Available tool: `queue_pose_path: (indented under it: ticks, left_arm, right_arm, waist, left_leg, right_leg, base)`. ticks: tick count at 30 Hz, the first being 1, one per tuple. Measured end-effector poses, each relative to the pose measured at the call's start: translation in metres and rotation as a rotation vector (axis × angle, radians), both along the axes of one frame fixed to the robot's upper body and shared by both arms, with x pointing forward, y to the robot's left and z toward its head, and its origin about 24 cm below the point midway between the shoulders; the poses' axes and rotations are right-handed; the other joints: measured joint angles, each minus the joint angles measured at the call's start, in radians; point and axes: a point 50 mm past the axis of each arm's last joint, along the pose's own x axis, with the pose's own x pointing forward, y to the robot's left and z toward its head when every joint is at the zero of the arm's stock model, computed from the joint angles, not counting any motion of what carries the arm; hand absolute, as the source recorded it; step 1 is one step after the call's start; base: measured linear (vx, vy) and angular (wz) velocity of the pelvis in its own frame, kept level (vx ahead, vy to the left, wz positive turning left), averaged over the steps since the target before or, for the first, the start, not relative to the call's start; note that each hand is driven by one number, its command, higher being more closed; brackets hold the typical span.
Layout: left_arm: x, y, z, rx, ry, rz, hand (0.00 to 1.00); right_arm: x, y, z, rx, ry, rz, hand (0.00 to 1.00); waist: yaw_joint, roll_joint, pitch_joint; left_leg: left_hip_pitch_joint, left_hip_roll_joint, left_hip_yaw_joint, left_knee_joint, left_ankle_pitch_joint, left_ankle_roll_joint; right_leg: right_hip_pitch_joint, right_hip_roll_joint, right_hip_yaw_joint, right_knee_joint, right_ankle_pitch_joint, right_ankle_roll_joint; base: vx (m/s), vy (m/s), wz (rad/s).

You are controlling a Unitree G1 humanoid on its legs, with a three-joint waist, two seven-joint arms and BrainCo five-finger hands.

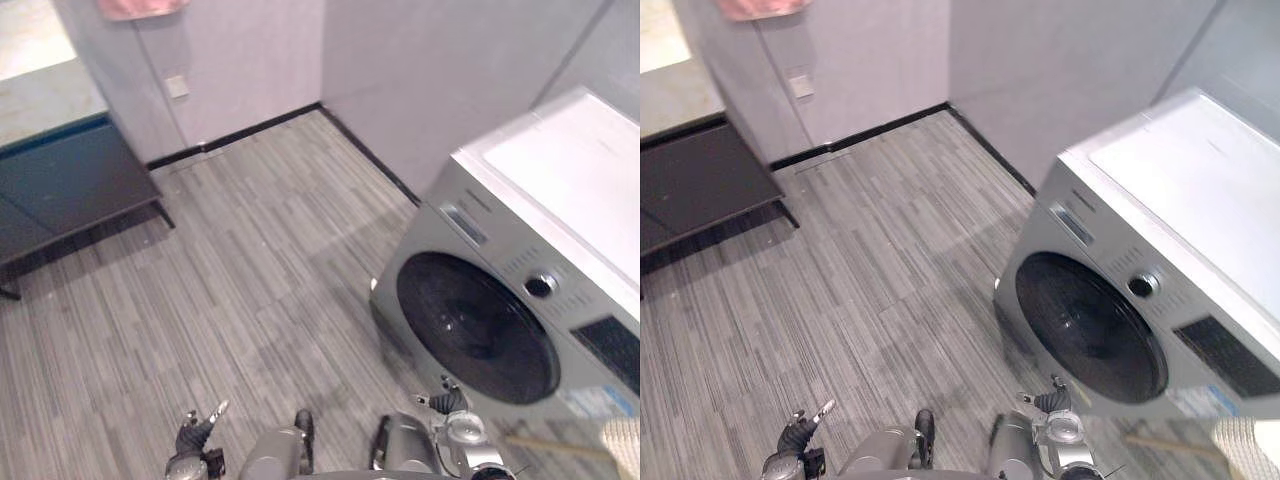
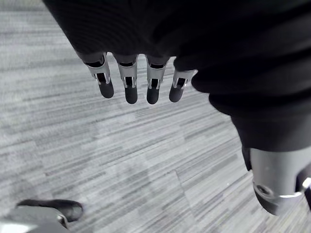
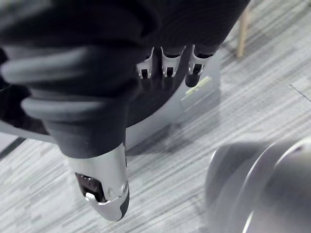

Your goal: Pick up the laundry basket with both hands and put the clothes into the washing machine.

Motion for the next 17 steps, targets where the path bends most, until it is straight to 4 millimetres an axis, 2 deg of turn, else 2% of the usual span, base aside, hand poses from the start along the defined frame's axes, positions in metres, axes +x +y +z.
queue_pose_path:
  ticks: [1, 2, 3, 4, 5, 6, 7, 8, 9, 10, 11, 12, 13, 14, 15, 16, 17]
  left_arm:
    - [0.000, -0.002, 0.000, -0.007, -0.002, 0.002, 0.00]
    - [0.001, -0.003, 0.000, -0.010, -0.007, 0.004, 0.00]
    - [0.004, -0.008, 0.001, -0.022, -0.024, 0.008, 0.00]
    - [0.001, -0.012, 0.000, -0.041, -0.031, 0.038, 0.00]
    - [0.001, -0.013, 0.000, -0.047, -0.033, 0.046, 0.00]
    - [0.002, -0.020, -0.001, -0.070, -0.042, 0.064, 0.00]
    - [0.001, -0.024, -0.001, -0.086, -0.051, 0.085, 0.00]
    - [0.000, -0.027, 0.000, -0.094, -0.058, 0.095, 0.00]
    - [0.000, -0.030, 0.000, -0.102, -0.061, 0.088, 0.00]
    - [0.002, -0.032, 0.001, -0.105, -0.070, 0.084, 0.00]
    - [0.005, -0.032, 0.002, -0.104, -0.077, 0.082, 0.00]
    - [0.010, -0.031, 0.005, -0.101, -0.097, 0.077, 0.00]
    - [0.016, -0.033, 0.006, -0.098, -0.107, 0.060, 0.00]
    - [0.018, -0.034, 0.006, -0.097, -0.108, 0.050, 0.00]
    - [0.018, -0.035, 0.006, -0.100, -0.103, 0.040, 0.00]
    - [0.019, -0.033, 0.004, -0.101, -0.089, 0.021, 0.00]
    - [0.019, -0.031, 0.004, -0.093, -0.086, 0.006, 0.00]
  right_arm:
    - [-0.009, -0.001, -0.003, 0.000, 0.023, -0.007, 0.00]
    - [-0.013, -0.001, -0.004, 0.001, 0.030, -0.009, 0.00]
    - [-0.016, -0.001, -0.003, 0.008, 0.024, -0.006, 0.00]
    - [-0.012, 0.000, 0.001, 0.011, -0.009, 0.003, 0.00]
    - [-0.010, 0.000, 0.003, 0.009, -0.019, 0.004, 0.00]
    - [0.001, 0.000, 0.010, 0.003, -0.067, 0.013, 0.00]
    - [0.009, 0.003, 0.015, 0.000, -0.100, 0.034, 0.00]
    - [0.015, 0.007, 0.019, 0.001, -0.131, 0.051, 0.00]
    - [0.020, 0.012, 0.023, 0.012, -0.163, 0.058, 0.00]
    - [0.025, 0.013, 0.028, 0.012, -0.191, 0.057, 0.00]
    - [0.028, 0.013, 0.029, 0.011, -0.200, 0.059, 0.00]
    - [0.030, 0.012, 0.030, 0.010, -0.207, 0.052, 0.00]
    - [0.028, 0.007, 0.029, 0.004, -0.199, 0.035, 0.00]
    - [0.026, 0.004, 0.028, -0.001, -0.189, 0.029, 0.00]
    - [0.023, -0.004, 0.026, -0.017, -0.170, 0.020, 0.00]
    - [0.019, -0.002, 0.020, -0.009, -0.134, 0.015, 0.00]
    - [0.017, -0.001, 0.018, -0.002, -0.123, 0.014, 0.00]
  waist:
    - [-0.005, -0.002, -0.003]
    - [-0.001, -0.003, -0.005]
    - [-0.003, -0.006, -0.010]
    - [0.006, 0.036, -0.003]
    - [0.009, 0.047, -0.003]
    - [0.011, 0.072, 0.000]
    - [0.024, 0.085, -0.002]
    - [0.027, 0.085, -0.001]
    - [0.032, 0.076, -0.001]
    - [0.032, 0.063, -0.002]
    - [0.031, 0.053, 0.000]
    - [0.029, 0.056, -0.008]
    - [0.028, 0.063, -0.011]
    - [0.028, 0.073, -0.016]
    - [0.028, 0.094, -0.025]
    - [0.028, 0.085, -0.027]
    - [0.029, 0.078, -0.029]
  left_leg:
    - [0.016, -0.025, -0.056, 0.006, -0.014, -0.018]
    - [0.022, -0.034, -0.079, 0.016, -0.029, -0.025]
    - [0.018, -0.033, -0.101, 0.056, -0.071, -0.055]
    - [0.005, 0.032, -0.041, 0.141, -0.129, -0.147]
    - [-0.011, 0.047, -0.018, 0.169, -0.125, -0.162]
    - [-0.067, 0.098, 0.087, 0.290, -0.106, -0.193]
    - [-0.094, 0.144, 0.160, 0.386, -0.089, -0.198]
    - [-0.114, 0.185, 0.226, 0.474, -0.051, -0.189]
    - [-0.125, 0.237, 0.305, 0.537, -0.053, -0.169]
    - [-0.127, 0.276, 0.357, 0.527, -0.070, -0.142]
    - [-0.132, 0.292, 0.374, 0.500, -0.073, -0.138]
    - [-0.136, 0.313, 0.382, 0.412, -0.070, -0.142]
    - [-0.133, 0.327, 0.379, 0.251, -0.038, -0.171]
    - [-0.118, 0.329, 0.372, 0.167, 0.017, -0.179]
    - [-0.108, 0.341, 0.355, 0.071, 0.141, -0.181]
    - [-0.080, 0.317, 0.336, 0.020, 0.125, -0.176]
    - [-0.075, 0.305, 0.335, 0.000, 0.130, -0.171]
  right_leg:
    - [0.003, 0.005, 0.051, -0.050, 0.028, -0.021]
    - [0.003, 0.002, 0.056, -0.057, 0.045, -0.036]
    - [0.022, -0.011, 0.023, -0.063, 0.105, -0.053]
    - [0.060, -0.011, -0.049, -0.069, 0.125, -0.069]
    - [0.068, -0.009, -0.064, -0.073, 0.118, -0.075]
    - [0.096, 0.000, -0.097, -0.078, 0.098, -0.086]
    - [0.131, 0.013, -0.117, -0.091, 0.087, -0.094]
    - [0.176, 0.016, -0.134, -0.105, 0.076, -0.102]
    - [0.229, 0.015, -0.147, -0.133, 0.074, -0.106]
    - [0.270, 0.003, -0.165, -0.163, 0.074, -0.106]
    - [0.283, -0.002, -0.171, -0.175, 0.074, -0.106]
    - [0.296, -0.013, -0.192, -0.195, 0.074, -0.106]
    - [0.308, -0.021, -0.221, -0.210, 0.073, -0.096]
    - [0.312, -0.019, -0.231, -0.213, 0.071, -0.084]
    - [0.323, -0.007, -0.238, -0.225, 0.062, -0.064]
    - [0.336, -0.011, -0.239, -0.245, 0.061, -0.039]
    - [0.342, -0.018, -0.240, -0.260, 0.067, -0.033]
  base:
    - [0.35, -0.158, 1.75]
    - [0.36, -0.190, 1.50]
    - [0.43, -0.262, 1.31]
    - [0.35, -0.213, 1.11]
    - [0.49, -0.283, 0.95]
    - [0.31, -0.166, 0.49]
    - [0.46, -0.225, 0.48]
    - [0.36, -0.147, 0.32]
    - [0.40, -0.145, 0.42]
    - [0.30, -0.099, 0.40]
    - [0.24, -0.061, 0.37]
    - [0.22, 0.026, 0.46]
    - [0.20, 0.065, 0.48]
    - [0.16, 0.102, 0.46]
    - [0.14, 0.123, 0.30]
    - [0.13, 0.121, 0.31]
    - [0.09, 0.088, 0.21]
